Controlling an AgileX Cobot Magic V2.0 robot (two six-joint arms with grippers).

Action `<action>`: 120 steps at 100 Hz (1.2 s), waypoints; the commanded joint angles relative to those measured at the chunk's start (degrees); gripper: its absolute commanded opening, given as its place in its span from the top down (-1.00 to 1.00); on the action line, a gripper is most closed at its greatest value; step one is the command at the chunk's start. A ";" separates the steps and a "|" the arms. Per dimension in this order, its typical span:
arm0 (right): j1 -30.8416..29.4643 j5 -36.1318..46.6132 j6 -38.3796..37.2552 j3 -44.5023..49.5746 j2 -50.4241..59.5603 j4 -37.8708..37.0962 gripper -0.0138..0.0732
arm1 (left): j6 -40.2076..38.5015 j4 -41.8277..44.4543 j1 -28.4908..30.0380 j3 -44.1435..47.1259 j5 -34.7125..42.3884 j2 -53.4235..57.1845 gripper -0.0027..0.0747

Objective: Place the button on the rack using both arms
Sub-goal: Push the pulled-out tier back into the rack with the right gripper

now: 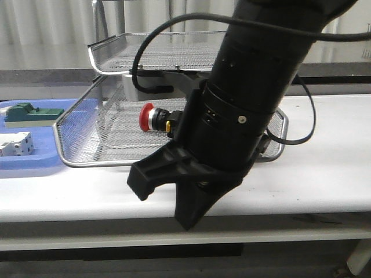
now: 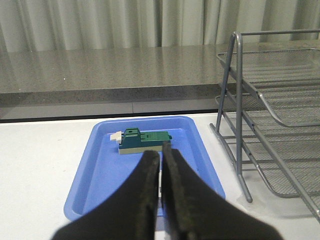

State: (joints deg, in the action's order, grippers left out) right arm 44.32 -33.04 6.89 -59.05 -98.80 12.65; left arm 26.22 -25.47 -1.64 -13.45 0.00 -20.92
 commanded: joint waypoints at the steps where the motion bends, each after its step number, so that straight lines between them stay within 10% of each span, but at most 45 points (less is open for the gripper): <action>1: 0.03 1.75 0.60 -2.67 1.20 -2.22 0.84 | -0.57 -0.54 0.11 -1.63 4.01 -0.35 0.92; 120: -10.48 8.28 0.60 -16.51 -6.34 -16.49 0.84 | -0.57 -0.54 0.11 -1.63 4.01 -0.35 0.92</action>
State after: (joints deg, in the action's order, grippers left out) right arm 35.20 -27.50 6.99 -71.96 -106.20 -2.05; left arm 26.22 -25.47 -1.64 -13.45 0.00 -20.92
